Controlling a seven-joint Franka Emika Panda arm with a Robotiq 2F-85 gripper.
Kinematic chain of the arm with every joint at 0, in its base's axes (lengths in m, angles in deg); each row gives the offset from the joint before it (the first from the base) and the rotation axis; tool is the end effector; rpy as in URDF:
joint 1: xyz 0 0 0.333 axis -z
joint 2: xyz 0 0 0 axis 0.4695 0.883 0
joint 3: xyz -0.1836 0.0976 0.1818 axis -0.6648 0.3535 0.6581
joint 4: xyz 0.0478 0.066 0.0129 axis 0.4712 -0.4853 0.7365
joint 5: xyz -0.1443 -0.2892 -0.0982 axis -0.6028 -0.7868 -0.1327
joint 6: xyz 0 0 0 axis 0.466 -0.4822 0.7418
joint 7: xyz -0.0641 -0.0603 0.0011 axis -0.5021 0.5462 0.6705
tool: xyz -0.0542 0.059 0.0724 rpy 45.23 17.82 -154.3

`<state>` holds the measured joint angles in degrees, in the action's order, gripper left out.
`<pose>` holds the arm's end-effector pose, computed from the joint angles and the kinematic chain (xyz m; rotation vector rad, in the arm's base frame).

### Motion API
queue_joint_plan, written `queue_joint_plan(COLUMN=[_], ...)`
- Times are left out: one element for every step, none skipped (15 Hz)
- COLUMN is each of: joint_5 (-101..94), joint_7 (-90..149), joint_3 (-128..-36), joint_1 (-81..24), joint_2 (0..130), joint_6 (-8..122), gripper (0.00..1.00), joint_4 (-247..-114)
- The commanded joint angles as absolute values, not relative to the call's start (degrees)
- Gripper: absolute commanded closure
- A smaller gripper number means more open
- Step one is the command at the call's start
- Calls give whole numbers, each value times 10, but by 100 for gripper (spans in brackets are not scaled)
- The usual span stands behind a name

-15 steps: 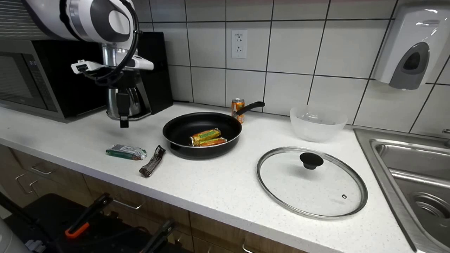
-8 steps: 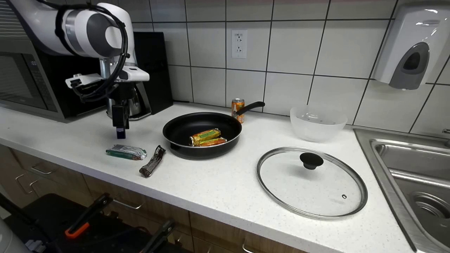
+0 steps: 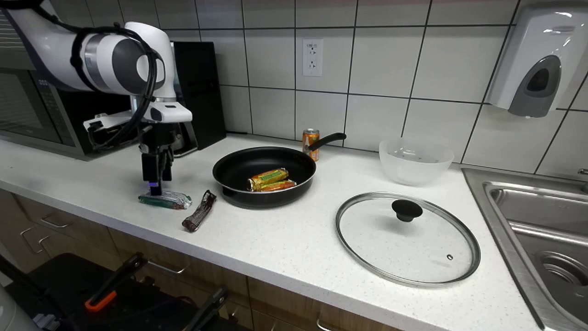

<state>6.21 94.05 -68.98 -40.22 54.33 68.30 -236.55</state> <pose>0.3707 0.1443 0.2226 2.7569 -1.3811 -0.2366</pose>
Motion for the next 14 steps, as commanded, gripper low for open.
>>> queue_joint_plan(joint_5=[69,67,68,67,69,67,66,71,68,70,68,65,63,59], joint_7=[983,992,999,1009,1016,1026,1033,1036,1045,1048,1054,1060,1065,1071], joint_3=[-686,-687,-687,-687,-687,-688,-689,-689,-690,-691,-692,-693,-694,-696], joint_1=[-410,-412,-414,-416,-418,-421,-423,-424,-425,-425,-426,-428,-429,-431], joint_2=[550,553,556,560,563,565,567,567,569,569,570,569,568,565], joint_6=[725,733,744,753,764,773,782,795,805,816,824,832,837,841], gripper=[0,0,0,0,0,0,0,0,0,0,0,25,28,34], joint_4=[-2383,-2386,-2390,-2392,-2395,-2398,-2402,-2407,-2411,-2416,-2419,-2422,-2425,-2427])
